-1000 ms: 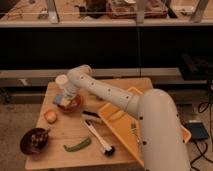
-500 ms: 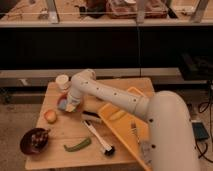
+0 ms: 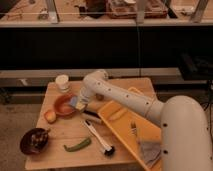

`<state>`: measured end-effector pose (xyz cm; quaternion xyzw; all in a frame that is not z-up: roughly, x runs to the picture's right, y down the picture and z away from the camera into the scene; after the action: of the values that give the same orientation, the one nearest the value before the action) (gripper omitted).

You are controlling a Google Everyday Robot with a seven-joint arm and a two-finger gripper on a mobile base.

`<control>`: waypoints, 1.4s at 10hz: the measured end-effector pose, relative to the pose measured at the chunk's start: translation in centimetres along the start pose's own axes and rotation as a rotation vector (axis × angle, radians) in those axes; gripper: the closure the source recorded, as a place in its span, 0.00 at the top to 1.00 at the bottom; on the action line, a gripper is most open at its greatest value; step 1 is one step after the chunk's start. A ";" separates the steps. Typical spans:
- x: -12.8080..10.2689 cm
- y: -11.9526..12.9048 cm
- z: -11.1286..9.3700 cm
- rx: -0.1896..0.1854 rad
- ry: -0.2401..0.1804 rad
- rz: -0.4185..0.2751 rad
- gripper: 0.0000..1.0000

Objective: Wipe red bowl with sponge

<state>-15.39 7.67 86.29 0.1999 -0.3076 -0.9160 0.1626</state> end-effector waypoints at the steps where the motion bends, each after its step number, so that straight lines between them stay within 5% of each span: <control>1: 1.0 0.7 -0.1 -0.012 0.001 -0.004 0.00; 5: 7.4 2.5 1.9 -0.018 -0.023 -0.045 0.00; 8: 10.2 3.1 4.3 0.021 -0.015 -0.068 0.00; 11: 10.9 1.0 4.1 0.082 0.052 -0.108 0.00; 14: 10.3 -2.7 4.3 0.073 -0.022 -0.162 0.00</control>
<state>-26.83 7.53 84.96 0.2199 -0.3252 -0.9165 0.0771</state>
